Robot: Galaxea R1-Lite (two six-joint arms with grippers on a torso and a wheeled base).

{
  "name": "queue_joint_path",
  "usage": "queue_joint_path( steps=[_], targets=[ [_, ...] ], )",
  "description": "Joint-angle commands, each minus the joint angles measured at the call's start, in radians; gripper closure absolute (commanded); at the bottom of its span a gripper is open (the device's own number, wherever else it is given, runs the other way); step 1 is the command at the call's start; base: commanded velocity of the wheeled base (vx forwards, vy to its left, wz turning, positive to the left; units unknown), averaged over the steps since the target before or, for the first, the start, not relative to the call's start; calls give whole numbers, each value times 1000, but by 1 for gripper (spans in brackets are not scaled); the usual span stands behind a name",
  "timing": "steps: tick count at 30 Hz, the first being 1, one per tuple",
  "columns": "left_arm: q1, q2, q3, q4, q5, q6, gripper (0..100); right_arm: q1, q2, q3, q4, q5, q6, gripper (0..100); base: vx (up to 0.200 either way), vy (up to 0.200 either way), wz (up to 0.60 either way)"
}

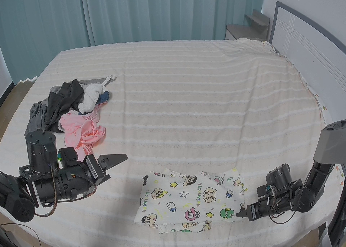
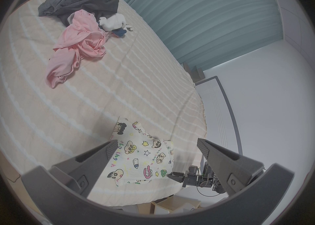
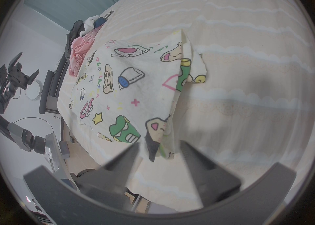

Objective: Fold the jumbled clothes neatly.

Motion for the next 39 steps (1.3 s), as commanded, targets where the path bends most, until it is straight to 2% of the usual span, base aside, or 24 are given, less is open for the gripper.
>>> queue_joint_path(
  steps=[1, 3, 6, 8, 12, 16, 19, 22, 24, 26, 30, 32, 39],
  targets=[
    [-2, 42, 0, -1, 1, 2, 0, -15, -62, -3, -4, -3, 1, 0, 0, 0, 0],
    [-2, 51, 0, -1, 0, 1, 0, -18, -86, -3, -2, -3, 3, 0, 0, 0, 0],
    [-6, 113, 0, 4, -2, 2, 0, -44, -223, 0, -2, -15, 11, 0, 0, 0, 0],
    [-8, 165, 0, 6, -2, 7, 0, -65, -312, 2, -4, -57, 12, 0, 0, 0, 0],
    [-15, 280, 20, -1, -2, 79, 0, -93, -559, 9, 0, -158, 72, 0, 0, 0, 0],
    [-61, 352, 0, -2, 0, 131, 0, -94, -813, 26, 18, -250, 78, 0, 0, 0, 0],
    [-104, 393, -20, -2, 12, 170, 0, -147, -942, 69, 42, -249, 87, 0, 0, 0, 0],
    [-109, 395, -23, 1, 15, 209, 0, -193, -993, 106, 47, -241, 87, 0, 0, 0, 0],
    [-109, 430, -25, 4, 18, 265, 0, -225, -1060, 141, 49, -207, 81, 0, 0, 0, 0],
    [-97, 482, -37, 3, 27, 311, 0, -234, -1103, 134, 49, -184, 73, 0, 0, 0, 0],
    [-94, 565, -69, -2, 52, 343, 0, -239, -1129, 109, 56, -180, 72, 0, 0, 0, 0],
    [-100, 633, -117, -4, 96, 380, 0, -239, -1132, 114, 75, -178, 72, 0, 0, 0, 0],
    [-91, 665, -215, -4, 92, 375, 0, -236, -1136, 114, 81, -175, 67, 0, 0, 0, 0]
  ],
)
